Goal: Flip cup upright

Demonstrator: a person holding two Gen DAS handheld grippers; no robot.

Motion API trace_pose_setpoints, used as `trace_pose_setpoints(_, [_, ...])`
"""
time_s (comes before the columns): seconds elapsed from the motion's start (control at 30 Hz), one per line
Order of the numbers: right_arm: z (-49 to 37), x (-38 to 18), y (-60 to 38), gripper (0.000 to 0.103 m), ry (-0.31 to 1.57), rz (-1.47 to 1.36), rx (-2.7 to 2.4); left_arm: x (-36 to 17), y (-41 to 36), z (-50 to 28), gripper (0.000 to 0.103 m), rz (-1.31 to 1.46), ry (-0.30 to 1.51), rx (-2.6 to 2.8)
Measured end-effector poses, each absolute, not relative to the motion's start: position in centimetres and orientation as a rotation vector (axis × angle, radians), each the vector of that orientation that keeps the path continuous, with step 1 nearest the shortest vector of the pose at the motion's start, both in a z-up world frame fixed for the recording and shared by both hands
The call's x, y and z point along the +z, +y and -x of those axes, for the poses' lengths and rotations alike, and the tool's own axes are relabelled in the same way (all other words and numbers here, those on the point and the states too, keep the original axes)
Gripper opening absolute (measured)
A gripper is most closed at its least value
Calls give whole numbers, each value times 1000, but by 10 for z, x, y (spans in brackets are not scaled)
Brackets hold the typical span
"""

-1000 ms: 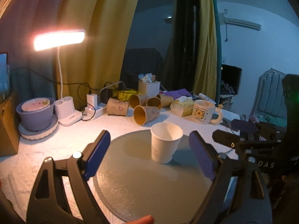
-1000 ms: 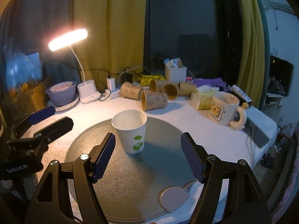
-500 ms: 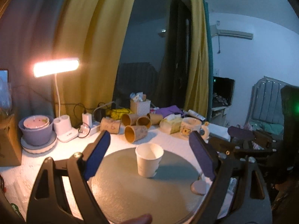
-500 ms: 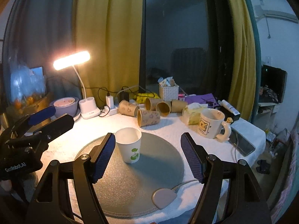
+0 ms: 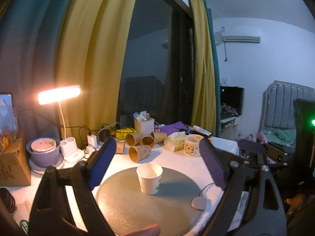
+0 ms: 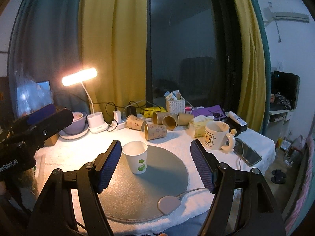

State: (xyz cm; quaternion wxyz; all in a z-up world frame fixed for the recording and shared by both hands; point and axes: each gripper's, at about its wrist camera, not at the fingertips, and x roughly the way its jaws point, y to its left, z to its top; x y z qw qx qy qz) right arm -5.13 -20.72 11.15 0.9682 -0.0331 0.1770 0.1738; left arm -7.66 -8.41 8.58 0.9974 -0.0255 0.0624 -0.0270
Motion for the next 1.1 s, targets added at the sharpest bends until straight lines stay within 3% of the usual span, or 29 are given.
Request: trace_pose_setpoints(1.1, [53, 110, -220, 75, 370, 34, 359, 82, -93, 77, 87, 34, 148, -55])
